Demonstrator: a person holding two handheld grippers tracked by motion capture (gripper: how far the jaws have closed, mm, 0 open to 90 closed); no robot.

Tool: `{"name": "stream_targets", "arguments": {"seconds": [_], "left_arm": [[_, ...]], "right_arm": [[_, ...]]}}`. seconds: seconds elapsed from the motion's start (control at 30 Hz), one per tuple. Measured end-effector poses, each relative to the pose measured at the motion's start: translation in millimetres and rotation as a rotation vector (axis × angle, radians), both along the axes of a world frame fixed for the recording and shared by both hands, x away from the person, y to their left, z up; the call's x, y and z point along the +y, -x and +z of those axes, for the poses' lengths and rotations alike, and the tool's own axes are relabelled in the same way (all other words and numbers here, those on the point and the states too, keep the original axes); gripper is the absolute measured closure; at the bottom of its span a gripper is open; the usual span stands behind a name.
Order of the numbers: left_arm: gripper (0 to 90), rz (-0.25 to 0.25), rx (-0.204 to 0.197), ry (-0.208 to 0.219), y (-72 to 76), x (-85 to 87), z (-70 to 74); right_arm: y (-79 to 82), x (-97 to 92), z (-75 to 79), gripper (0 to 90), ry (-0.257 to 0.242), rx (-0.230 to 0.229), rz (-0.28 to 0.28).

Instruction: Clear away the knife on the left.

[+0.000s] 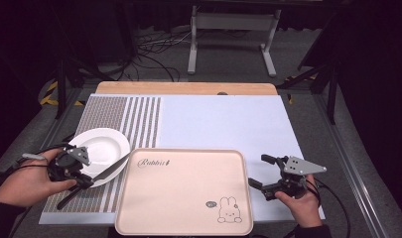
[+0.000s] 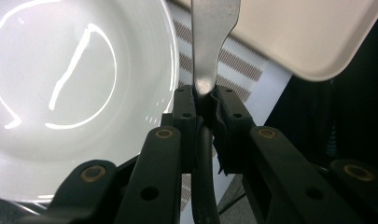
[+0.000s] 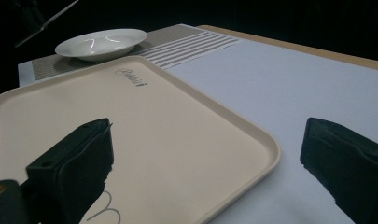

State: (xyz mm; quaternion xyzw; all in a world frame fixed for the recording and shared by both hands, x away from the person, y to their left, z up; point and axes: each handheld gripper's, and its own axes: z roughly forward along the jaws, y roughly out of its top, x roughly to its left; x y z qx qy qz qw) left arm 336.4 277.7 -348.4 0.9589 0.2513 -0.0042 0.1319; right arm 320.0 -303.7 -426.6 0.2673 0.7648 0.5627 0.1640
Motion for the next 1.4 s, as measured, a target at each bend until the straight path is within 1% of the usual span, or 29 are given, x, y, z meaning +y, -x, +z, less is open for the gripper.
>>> {"name": "stream_targets", "arguments": {"seconds": [0.13,0.17,0.2,0.23,0.27,0.33,0.4,0.43,0.47,0.5,0.53,0.6,0.63,0.73,0.87,0.93,1.07,1.17,1.23,1.33,1.37,1.4], "left_arm": [[80.2,0.043,0.006,0.031,-0.7,-8.9,3.2],[80.2,0.06,0.018,0.044,-1.4,-11.1,3.8],[80.2,0.068,0.016,0.052,-1.8,-13.0,4.2],[80.2,0.089,0.028,0.065,-2.7,-15.4,4.4],[80.2,0.089,0.028,0.065,-2.7,-15.4,4.4],[80.2,0.089,0.02,0.08,-3.2,-20.5,3.8],[80.2,0.109,0.031,0.095,-3.7,-24.7,2.4],[80.2,0.137,0.053,0.119,-4.9,-28.9,0.6],[80.2,0.137,0.053,0.119,-4.9,-28.9,0.6],[80.2,0.155,0.064,0.136,-5.7,-31.2,-0.3],[80.2,0.167,0.064,0.149,-5.9,-33.2,-1.1],[80.2,0.178,0.071,0.157,-6.6,-37.0,-2.3],[80.2,0.185,0.082,0.168,-6.4,-40.0,-3.1],[80.2,0.191,0.102,0.185,-6.2,-47.1,-4.8],[80.2,0.201,0.107,0.201,-5.7,-56.7,-6.7],[80.2,0.184,0.111,0.2,-6.6,-60.9,-7.8],[80.1,0.194,0.108,0.187,-7.1,-69.2,-10.7],[80.2,0.197,0.119,0.195,-7.3,-73.3,-13.5],[80.1,0.183,0.125,0.191,-6.8,-78.2,-17.1],[80.2,0.187,0.14,0.21,-4.8,-83.5,-22.1],[80.1,0.183,0.139,0.215,-5.1,-84.2,-23.4],[80.2,0.191,0.144,0.221,-4.4,-85.6,-25.2]], "right_arm": [[-0.1,-0.5,0.1,3.5,0.001,0.001,0.001],[-0.2,-0.6,0.1,3.5,0.001,0.001,0.001],[-0.3,-0.9,0.0,3.4,0.003,0.0,0.001],[-0.3,-1.3,0.0,3.4,0.002,0.001,-0.001],[-0.4,-1.7,-0.1,3.5,0.004,0.002,-0.003],[-0.5,-2.0,-0.3,3.4,0.004,0.002,-0.005],[-0.6,-2.3,-0.4,3.4,0.005,0.003,-0.004],[-0.6,-2.9,-0.5,3.5,0.004,0.003,-0.003],[-0.6,-2.9,-0.5,3.5,0.004,0.003,-0.003],[-0.6,-3.3,-0.6,3.4,0.003,0.002,-0.004],[-0.6,-3.8,-0.6,3.5,0.002,0.002,-0.007],[-0.5,-3.9,-0.4,3.4,0.0,0.0,-0.008],[-0.4,-3.8,-0.3,3.5,-0.001,0.0,-0.008],[-0.7,-3.8,-0.4,3.5,-0.001,0.001,-0.01],[-1.1,-4.0,-0.6,3.4,-0.002,0.003,-0.013],[-1.1,-4.5,-0.6,3.4,-0.003,0.004,-0.013],[-1.1,-5.2,-0.8,3.4,-0.002,0.007,-0.015],[-1.0,-5.3,-1.1,3.4,-0.001,0.007,-0.014],[-1.0,-5.2,-1.1,3.4,0.001,0.007,-0.013],[-1.2,-5.4,-1.4,3.4,0.002,0.008,-0.013],[-1.2,-5.4,-1.4,3.4,0.002,0.008,-0.014],[-1.2,-5.3,-1.4,3.4,0.003,0.008,-0.014]]}}
